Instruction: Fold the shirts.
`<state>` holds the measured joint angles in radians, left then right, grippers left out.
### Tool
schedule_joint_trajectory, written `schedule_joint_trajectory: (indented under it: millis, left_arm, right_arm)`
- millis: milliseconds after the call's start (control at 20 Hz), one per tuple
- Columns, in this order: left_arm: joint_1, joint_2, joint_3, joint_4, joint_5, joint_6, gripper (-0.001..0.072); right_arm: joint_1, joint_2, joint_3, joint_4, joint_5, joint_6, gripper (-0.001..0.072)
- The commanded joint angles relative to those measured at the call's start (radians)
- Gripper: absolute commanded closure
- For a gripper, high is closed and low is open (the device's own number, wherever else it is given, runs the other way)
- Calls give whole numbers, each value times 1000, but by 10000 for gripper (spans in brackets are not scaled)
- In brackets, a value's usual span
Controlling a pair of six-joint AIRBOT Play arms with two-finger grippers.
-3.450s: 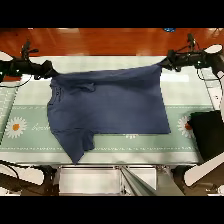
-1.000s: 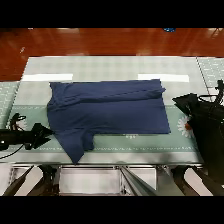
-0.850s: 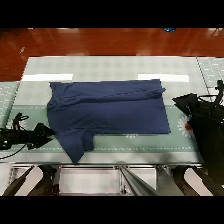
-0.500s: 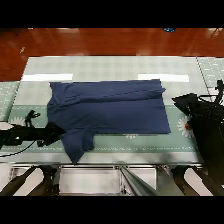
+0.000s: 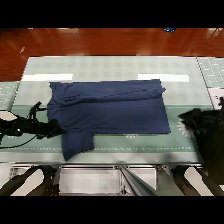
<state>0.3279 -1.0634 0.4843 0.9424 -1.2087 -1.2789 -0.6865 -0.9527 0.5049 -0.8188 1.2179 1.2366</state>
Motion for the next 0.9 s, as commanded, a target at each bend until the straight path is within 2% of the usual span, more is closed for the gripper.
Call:
schedule_joint_trajectory:
  millis: [0, 250, 500, 600, 700, 750, 800, 850]
  left_arm:
    - [-4, 0, 55, -13, -26, 2, 690]
    - [-4, 0, 54, -17, -26, 0, 689]
    - [-4, 0, 54, -27, 5, -11, 689]
    - [-4, 0, 55, -28, 12, -24, 689]
    - [-4, 1, 54, -28, 10, -25, 689]
    - [-4, 1, 55, -28, 6, -26, 689]
    - [-4, 1, 55, -28, 3, -27, 689]
    - [-4, 1, 55, -27, 3, -27, 689]
  right_arm:
    - [23, 8, -94, -127, 7, 60, 299]
    - [24, -34, -105, -142, -13, 82, 300]
    - [40, -171, -105, -21, -49, 16, 300]
    - [101, -227, -103, -3, -82, 6, 301]
    - [170, -272, -75, 86, -104, -32, 308]
    - [198, -280, -53, 113, -109, -46, 376]
    - [222, -280, -27, 111, -106, -56, 594]
    - [232, -279, -4, 105, -91, -73, 684]
